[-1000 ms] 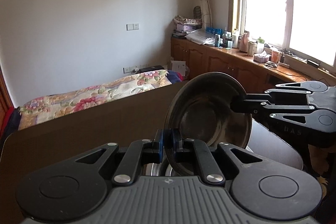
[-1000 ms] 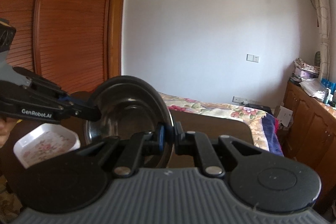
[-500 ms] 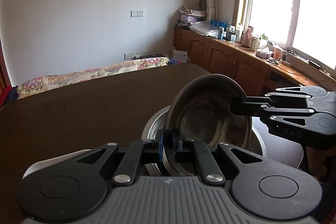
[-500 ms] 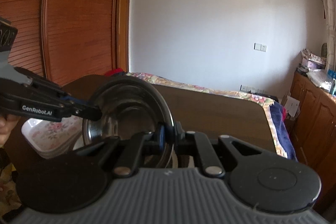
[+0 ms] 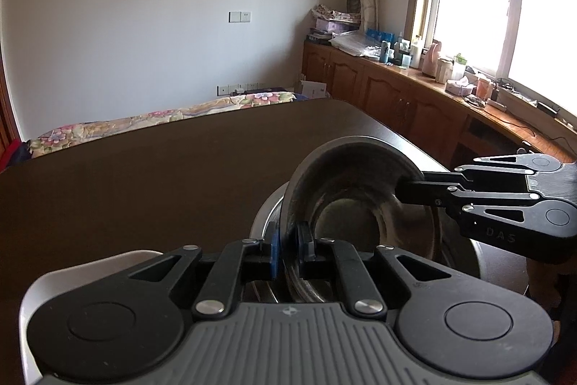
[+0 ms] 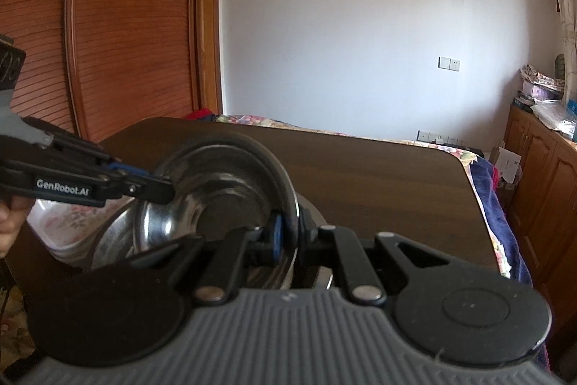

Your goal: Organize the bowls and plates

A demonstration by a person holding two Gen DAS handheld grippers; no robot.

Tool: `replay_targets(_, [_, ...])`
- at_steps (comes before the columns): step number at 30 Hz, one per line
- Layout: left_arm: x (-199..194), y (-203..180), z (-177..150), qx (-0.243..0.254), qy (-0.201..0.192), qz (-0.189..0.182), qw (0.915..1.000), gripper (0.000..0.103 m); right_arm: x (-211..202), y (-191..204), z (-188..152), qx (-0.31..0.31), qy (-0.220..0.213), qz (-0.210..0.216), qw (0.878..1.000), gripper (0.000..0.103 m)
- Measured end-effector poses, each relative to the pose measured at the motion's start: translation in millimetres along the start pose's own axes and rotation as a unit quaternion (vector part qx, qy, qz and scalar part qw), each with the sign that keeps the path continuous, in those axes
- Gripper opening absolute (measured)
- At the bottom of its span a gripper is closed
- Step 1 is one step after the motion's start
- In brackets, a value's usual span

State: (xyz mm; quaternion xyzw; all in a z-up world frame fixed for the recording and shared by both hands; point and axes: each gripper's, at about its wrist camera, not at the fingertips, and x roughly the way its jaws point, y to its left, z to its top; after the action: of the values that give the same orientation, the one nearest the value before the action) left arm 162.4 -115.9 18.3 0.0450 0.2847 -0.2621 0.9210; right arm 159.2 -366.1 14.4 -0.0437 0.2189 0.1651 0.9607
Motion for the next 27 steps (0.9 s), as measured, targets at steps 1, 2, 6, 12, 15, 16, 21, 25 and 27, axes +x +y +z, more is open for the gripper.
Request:
replay_targets(1, [2,-1,1,-0.001,0.001,-0.001,1.0000,0.039,1,0,-1,0.001,-0.001,0.000,1.000,0.012])
replay_targets(2, [2,-1,-1,-0.002,0.002,-0.002,1.0000,0.039,1,0,-1,0.002,-0.001,0.000,1.000,0.012])
replay_targets(6, [4,-3,-1,0.002,0.003,-0.003,1.0000,0.040,3,1,-4,0.004,-0.003,0.001,1.000,0.014])
replay_targets(12, [1,-3,-2,0.005,-0.005,0.000,1.0000,0.044,0,4,-4,0.007,-0.013,0.006,1.000,0.028])
replay_targets(15, [-5,-5,-3,0.010,-0.015,0.004,0.9998,0.045,-2,6,-4,0.006,-0.021,0.011,1.000,0.039])
replay_targets(16, [-7,-6,-3,0.010,-0.019,0.006,0.9998,0.045,-2,6,-4,0.006,-0.024,0.009,1.000,0.043])
replay_targets(21, [-23,-10,-4,0.014,-0.042,0.012,0.9989,0.052,-9,7,-7,0.016,-0.033,0.013,0.999,0.048])
replay_targets(25, [-35,-14,-8,0.011,-0.070,0.020,0.9973,0.068,-19,8,-12,0.024,-0.050,0.007,0.998,0.051])
replay_targets(27, [-40,-18,-13,0.011,-0.085,0.031,0.9958,0.077,-24,9,-16,0.026,-0.062,-0.004,0.998,0.053])
